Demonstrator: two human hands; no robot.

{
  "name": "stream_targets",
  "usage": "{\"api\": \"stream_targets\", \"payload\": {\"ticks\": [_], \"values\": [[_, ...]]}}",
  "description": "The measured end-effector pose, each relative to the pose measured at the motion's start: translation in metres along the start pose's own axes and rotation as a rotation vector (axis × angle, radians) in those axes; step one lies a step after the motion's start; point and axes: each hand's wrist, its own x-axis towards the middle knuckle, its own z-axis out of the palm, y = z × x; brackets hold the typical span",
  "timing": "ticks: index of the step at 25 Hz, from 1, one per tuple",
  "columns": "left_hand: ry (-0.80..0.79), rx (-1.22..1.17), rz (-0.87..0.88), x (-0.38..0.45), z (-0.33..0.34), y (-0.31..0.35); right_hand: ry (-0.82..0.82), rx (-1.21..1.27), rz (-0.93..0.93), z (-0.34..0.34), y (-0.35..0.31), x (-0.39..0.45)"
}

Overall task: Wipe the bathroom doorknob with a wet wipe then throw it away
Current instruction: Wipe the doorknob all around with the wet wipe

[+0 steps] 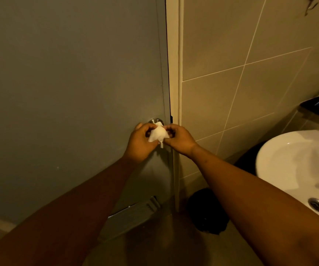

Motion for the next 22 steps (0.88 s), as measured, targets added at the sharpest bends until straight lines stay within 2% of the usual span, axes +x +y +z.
{"api": "stream_targets", "payload": {"ticks": [2,8,10,13,15,19,20,22], "values": [[0.003,0.017,0.009,0.002,-0.001,0.002,0.005,0.029,0.038,0.004,0.005,-0.002],[-0.031,-0.227,-0.267,0.005,-0.001,-0.003,-0.039,-0.300,-0.201,0.002,-0.017,0.003],[-0.040,-0.199,-0.210,0.002,-0.001,-0.003,-0.018,-0.242,-0.158,0.003,-0.012,0.004],[-0.030,-0.025,-0.014,-0.001,0.002,-0.003,-0.002,0.024,0.060,0.005,-0.001,-0.001],[-0.032,-0.013,-0.010,0.001,0.001,-0.003,-0.009,0.061,0.101,0.005,-0.001,-0.002],[-0.054,-0.318,-0.288,0.005,0.001,-0.007,-0.029,-0.209,-0.131,0.002,-0.013,0.000],[-0.047,-0.370,-0.303,0.002,0.003,-0.008,-0.026,-0.246,-0.162,0.002,-0.013,0.000],[-0.011,-0.325,-0.216,-0.005,0.008,-0.008,0.003,-0.219,-0.162,0.001,-0.008,-0.001]]}}
